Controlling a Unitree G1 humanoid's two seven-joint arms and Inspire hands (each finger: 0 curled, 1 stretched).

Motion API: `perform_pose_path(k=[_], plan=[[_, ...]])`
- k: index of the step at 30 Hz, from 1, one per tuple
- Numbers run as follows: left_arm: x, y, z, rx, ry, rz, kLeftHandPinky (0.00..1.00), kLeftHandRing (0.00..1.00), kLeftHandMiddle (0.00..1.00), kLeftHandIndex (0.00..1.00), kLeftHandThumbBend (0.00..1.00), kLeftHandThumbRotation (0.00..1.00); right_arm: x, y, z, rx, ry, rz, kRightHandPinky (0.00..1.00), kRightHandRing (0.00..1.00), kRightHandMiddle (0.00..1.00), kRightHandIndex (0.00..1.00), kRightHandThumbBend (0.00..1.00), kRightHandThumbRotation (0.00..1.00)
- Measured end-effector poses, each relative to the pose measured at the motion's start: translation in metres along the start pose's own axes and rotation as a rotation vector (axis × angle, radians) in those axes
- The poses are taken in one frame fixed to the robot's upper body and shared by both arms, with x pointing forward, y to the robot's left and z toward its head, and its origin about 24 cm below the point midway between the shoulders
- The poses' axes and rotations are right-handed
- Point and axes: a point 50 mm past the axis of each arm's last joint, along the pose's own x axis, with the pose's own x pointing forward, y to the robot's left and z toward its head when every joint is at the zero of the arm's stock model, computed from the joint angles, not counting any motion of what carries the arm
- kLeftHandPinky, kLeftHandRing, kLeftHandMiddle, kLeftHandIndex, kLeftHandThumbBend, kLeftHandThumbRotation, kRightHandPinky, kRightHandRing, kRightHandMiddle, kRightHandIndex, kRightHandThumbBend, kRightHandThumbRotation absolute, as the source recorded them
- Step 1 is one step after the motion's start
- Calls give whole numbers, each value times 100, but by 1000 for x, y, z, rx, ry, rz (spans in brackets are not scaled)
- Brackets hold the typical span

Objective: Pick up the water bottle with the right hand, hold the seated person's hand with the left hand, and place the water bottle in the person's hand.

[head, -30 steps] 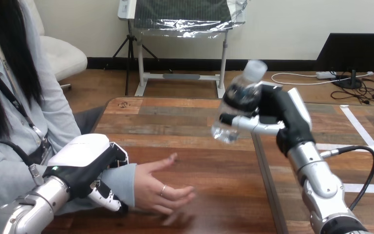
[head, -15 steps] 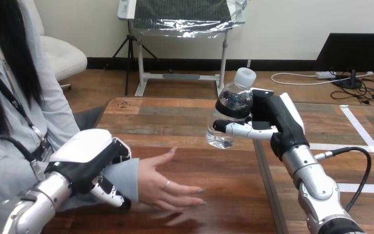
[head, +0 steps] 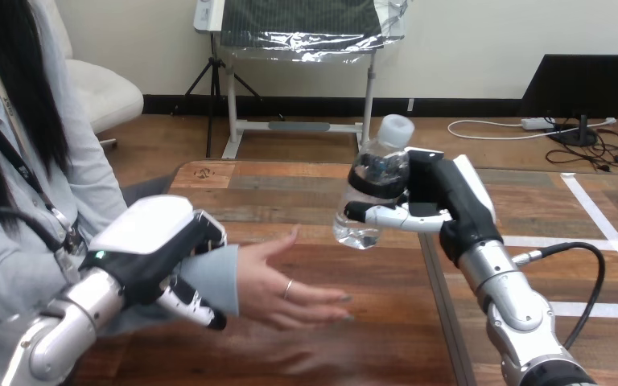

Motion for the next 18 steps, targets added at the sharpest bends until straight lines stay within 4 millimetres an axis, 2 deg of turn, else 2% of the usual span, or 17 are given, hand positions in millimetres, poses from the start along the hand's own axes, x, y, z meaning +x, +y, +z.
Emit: perform_pose_path(k=[18], plan=[[11, 20, 8, 5, -35, 55, 21, 26, 32, 33, 87, 0, -2, 19, -3, 7, 5, 59, 30, 34, 41, 47, 84, 0]])
